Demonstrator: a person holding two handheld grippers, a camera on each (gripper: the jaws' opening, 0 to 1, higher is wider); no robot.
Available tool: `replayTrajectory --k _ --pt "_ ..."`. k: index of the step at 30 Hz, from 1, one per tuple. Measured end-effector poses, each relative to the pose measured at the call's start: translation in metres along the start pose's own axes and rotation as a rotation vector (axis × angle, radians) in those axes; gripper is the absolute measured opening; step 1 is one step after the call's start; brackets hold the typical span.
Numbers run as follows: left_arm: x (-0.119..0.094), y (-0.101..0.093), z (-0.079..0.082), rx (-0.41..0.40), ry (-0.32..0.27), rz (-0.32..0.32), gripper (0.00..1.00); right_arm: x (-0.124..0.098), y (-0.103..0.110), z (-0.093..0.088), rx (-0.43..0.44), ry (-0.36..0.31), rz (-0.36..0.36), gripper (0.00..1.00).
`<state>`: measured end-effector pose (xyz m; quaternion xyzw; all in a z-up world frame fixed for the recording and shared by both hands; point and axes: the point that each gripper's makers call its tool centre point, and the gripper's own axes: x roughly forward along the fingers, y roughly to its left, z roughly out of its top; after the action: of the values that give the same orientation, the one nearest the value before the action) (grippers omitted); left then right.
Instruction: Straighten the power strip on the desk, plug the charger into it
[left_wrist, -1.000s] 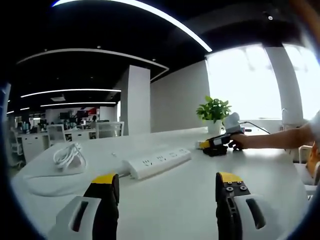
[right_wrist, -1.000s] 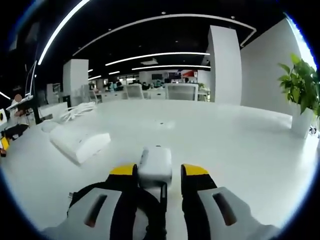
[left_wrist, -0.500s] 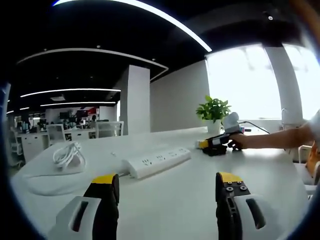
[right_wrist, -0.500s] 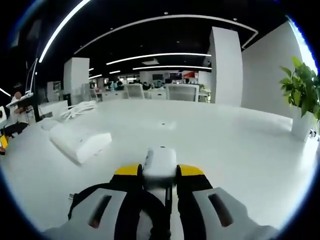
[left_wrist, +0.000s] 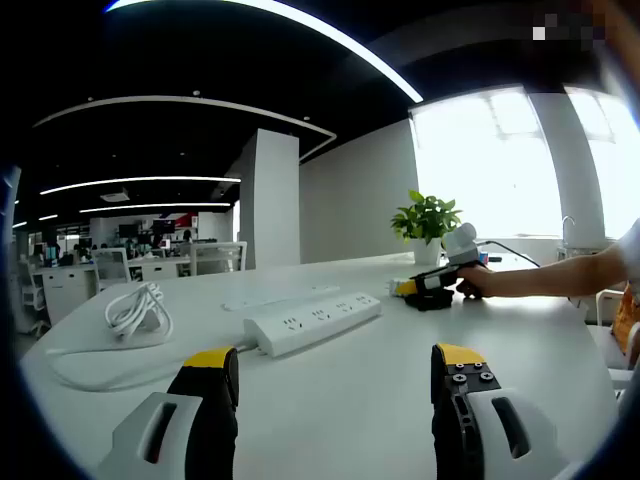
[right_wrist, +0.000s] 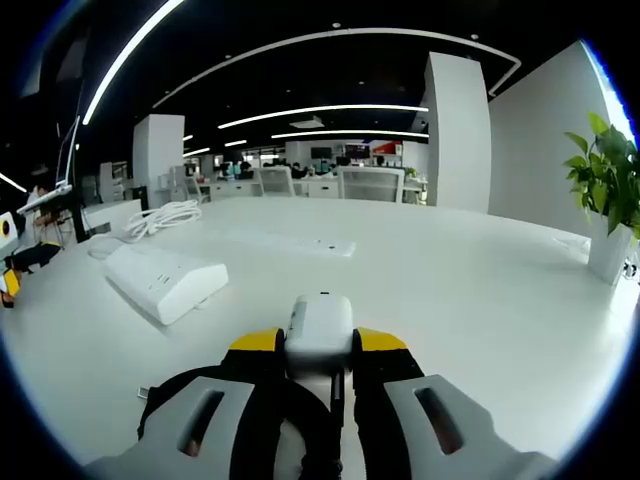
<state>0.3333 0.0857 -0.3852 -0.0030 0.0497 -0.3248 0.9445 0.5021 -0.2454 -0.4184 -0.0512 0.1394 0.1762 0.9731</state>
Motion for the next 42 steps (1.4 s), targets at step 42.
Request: replayTrajectory --k 42 --pt "-0.001 0.003 0.003 -0.003 -0.016 -0.003 0.80 -0.033 0.060 0.076 -0.434 0.184 0.186 0.24"
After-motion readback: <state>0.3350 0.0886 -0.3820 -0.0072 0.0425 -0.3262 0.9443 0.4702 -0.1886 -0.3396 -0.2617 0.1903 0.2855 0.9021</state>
